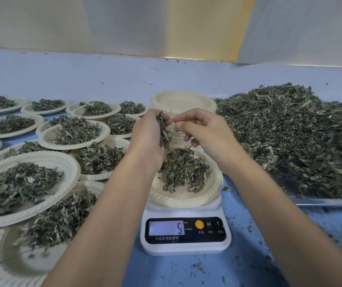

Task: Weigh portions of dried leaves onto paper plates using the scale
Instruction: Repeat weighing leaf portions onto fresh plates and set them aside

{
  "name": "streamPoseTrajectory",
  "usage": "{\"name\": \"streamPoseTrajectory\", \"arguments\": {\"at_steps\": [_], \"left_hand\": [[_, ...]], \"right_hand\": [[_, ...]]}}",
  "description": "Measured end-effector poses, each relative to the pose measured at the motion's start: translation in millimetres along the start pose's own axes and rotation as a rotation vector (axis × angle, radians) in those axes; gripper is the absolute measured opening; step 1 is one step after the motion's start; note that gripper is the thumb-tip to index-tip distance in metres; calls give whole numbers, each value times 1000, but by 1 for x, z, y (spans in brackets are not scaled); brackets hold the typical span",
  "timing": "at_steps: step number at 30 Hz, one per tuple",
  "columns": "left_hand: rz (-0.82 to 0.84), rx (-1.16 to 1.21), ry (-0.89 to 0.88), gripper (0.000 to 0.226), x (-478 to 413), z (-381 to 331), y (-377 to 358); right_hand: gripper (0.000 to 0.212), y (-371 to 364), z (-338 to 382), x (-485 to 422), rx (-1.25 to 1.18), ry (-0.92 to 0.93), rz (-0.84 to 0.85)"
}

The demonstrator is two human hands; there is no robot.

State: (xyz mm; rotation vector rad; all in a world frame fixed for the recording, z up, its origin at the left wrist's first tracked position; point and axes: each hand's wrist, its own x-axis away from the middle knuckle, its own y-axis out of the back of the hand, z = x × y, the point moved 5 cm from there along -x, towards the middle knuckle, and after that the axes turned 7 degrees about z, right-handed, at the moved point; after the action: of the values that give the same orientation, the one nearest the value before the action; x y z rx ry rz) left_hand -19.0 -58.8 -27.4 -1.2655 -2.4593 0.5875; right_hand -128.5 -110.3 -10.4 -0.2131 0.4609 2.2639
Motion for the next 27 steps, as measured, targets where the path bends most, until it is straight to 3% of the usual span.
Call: {"name": "streamPoseTrajectory", "arguments": {"at_steps": [11,19,27], "left_hand": [[-18,121,-22,31,4,1,-7],[40,88,-51,33,5,1,-15],[-75,104,-92,35,0,-6,2]], "right_hand": [[21,-18,2,2,18,63,119],[19,-17,-1,1,64,88,-17],[20,-7,-4,-2,107,82,-67]]}}
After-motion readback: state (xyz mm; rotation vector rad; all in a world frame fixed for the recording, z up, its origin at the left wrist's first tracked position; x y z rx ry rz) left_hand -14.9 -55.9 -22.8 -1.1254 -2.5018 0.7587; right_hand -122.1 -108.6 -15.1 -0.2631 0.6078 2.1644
